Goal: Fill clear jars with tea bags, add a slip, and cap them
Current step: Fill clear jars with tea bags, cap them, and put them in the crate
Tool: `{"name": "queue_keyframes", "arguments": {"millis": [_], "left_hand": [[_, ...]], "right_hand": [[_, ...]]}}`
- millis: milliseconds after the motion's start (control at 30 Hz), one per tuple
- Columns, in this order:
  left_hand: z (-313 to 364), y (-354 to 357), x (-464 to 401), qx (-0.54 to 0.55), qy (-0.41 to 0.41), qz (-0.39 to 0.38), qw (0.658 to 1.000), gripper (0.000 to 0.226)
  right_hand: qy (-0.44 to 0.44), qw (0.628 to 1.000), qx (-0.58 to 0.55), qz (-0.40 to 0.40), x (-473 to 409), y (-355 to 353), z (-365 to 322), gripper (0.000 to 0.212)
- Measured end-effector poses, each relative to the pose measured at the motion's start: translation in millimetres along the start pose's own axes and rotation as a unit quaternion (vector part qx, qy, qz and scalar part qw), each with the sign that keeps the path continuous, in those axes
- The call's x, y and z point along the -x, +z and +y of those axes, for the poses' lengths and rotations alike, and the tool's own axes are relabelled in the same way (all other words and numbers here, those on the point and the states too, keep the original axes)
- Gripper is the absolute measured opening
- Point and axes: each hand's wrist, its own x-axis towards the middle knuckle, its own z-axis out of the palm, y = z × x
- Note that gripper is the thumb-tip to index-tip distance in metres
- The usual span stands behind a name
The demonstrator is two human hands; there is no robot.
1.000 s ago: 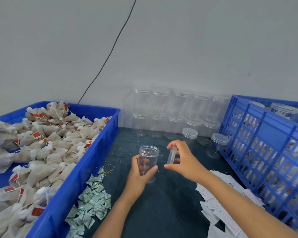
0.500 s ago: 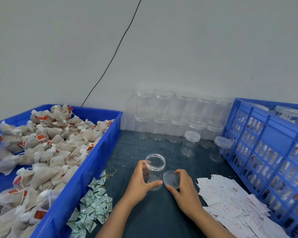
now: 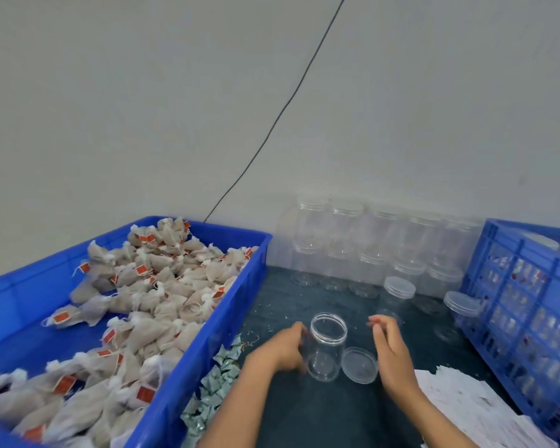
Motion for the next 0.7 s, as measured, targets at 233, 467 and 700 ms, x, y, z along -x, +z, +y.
{"name": "queue_keyframes", "arguments": {"millis": [233, 467, 700], "left_hand": [[40, -81, 8, -0.144, -0.068, 0.053, 0.986, 0.023], [-8, -145, 13, -0.132, -0.1, 0.251, 0.954, 0.026], [-99, -136, 19, -0.086, -0.165, 0.247, 0.951, 0.056]], "right_hand": [[-0.071, 0.993, -0.079, -0.053, -40, 26, -107, 0.031], [-0.013, 0.969, -0.172, -0.176, -26, 91, -166, 0.029], [0.011, 0.96, -0.108, -0.26, -11, 148, -155, 0.038]]}}
